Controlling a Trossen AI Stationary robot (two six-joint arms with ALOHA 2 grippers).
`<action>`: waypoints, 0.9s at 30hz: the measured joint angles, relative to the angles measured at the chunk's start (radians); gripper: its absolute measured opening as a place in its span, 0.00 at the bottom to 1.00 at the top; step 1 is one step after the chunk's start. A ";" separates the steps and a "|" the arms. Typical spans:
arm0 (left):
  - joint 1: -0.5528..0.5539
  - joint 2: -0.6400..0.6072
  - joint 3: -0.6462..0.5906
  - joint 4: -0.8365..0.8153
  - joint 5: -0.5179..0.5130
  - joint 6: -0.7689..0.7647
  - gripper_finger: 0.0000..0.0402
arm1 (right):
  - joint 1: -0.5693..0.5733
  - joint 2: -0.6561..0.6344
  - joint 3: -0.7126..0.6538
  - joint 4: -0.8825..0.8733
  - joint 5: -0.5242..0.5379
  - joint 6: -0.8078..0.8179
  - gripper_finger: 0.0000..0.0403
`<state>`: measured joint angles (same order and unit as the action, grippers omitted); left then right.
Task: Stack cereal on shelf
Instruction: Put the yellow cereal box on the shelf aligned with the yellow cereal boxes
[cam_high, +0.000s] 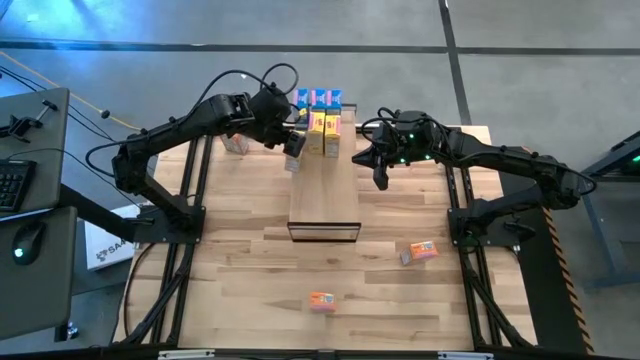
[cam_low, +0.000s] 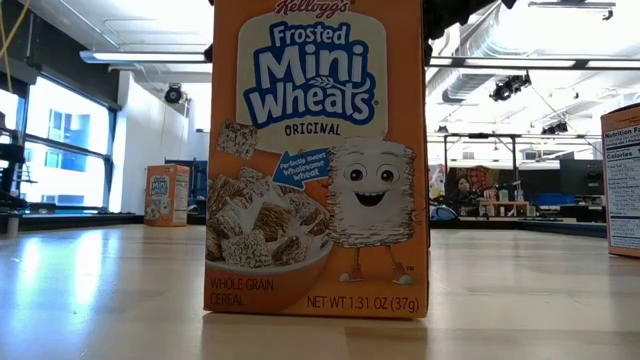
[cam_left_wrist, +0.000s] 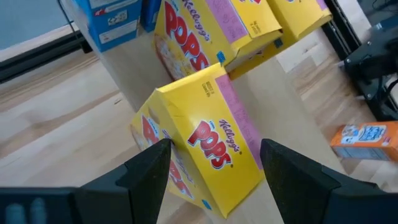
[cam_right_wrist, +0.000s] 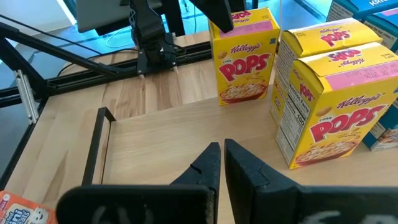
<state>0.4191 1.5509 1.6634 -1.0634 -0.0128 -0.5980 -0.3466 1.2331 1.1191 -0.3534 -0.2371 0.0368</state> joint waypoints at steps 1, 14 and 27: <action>0.000 0.000 0.000 -0.002 0.000 0.006 0.60 | 0.000 0.000 0.000 0.000 0.000 0.000 0.03; -0.002 0.000 0.000 0.013 0.061 0.087 0.60 | 0.000 0.000 0.000 0.000 0.020 0.008 0.03; -0.007 -0.002 0.000 -0.022 0.054 0.094 0.53 | 0.000 0.000 0.000 0.000 0.021 0.008 0.03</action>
<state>0.4121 1.5489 1.6635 -1.0851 0.0408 -0.5044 -0.3466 1.2331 1.1191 -0.3538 -0.2165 0.0448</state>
